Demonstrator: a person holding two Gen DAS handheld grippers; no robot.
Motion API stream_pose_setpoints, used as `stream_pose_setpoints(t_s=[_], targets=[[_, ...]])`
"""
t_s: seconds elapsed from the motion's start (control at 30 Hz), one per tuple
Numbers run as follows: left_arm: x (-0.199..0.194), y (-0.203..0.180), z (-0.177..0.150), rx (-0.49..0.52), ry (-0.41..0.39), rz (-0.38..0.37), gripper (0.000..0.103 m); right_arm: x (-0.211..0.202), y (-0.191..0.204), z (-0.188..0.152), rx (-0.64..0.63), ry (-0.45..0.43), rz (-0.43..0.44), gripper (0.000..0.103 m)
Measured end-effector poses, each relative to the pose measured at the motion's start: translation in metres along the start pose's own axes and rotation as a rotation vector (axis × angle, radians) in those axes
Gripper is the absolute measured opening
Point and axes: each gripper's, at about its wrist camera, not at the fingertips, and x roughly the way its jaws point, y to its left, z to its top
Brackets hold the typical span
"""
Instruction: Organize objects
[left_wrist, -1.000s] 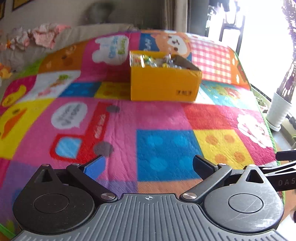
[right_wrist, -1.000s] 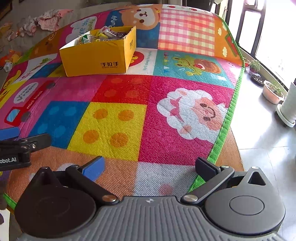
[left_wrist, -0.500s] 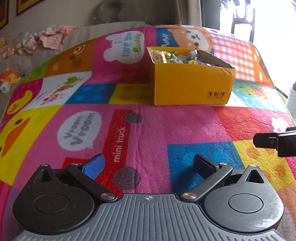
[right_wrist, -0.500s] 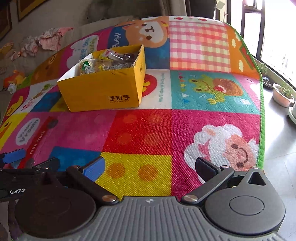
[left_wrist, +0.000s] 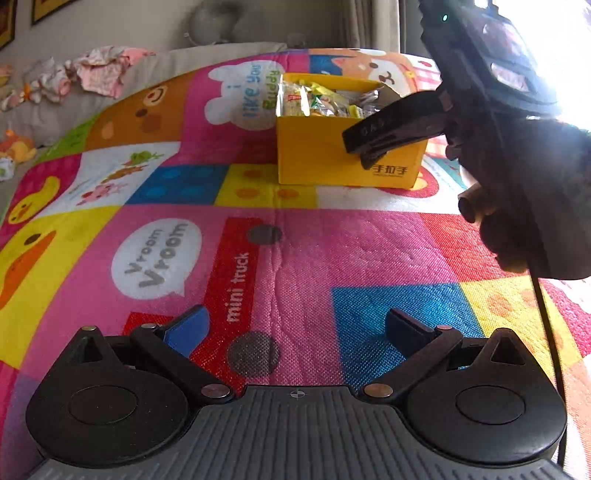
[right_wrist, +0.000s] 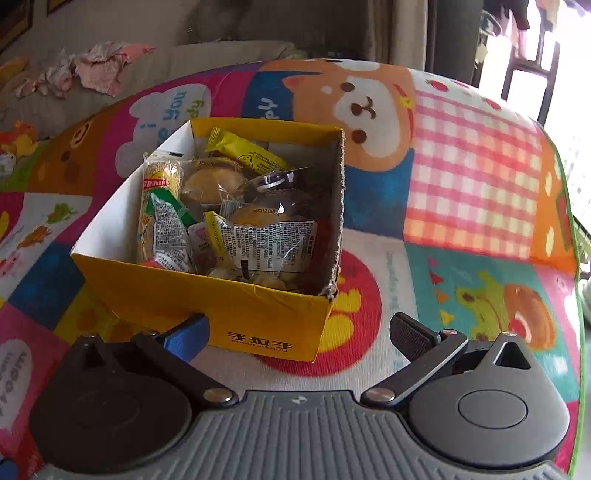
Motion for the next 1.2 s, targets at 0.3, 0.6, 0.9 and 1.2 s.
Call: stream_pose_setpoints(t_s=[0.3, 0.6, 0.9, 1.2], targets=[[-0.004, -0.006, -0.004, 0.002, 0.012, 0.011, 0.103, -0.048, -0.039, -0.092, 0.176, 0.036, -0.026, 0.103], [-0.006, -0.008, 0.001, -0.029, -0.005, 0.010, 0.103, -0.105, -0.055, -0.137, 0.184, 0.054, 0.010, 0.103], [0.013, -0.013, 0.013, 0.000, 0.000, 0.079, 0.103, -0.111, -0.043, -0.142, 0.173, 0.034, -0.001, 0.103], [0.023, -0.005, 0.017, 0.012, -0.007, 0.055, 0.103, -0.107, -0.044, -0.145, 0.186, -0.023, -0.024, 0.103]])
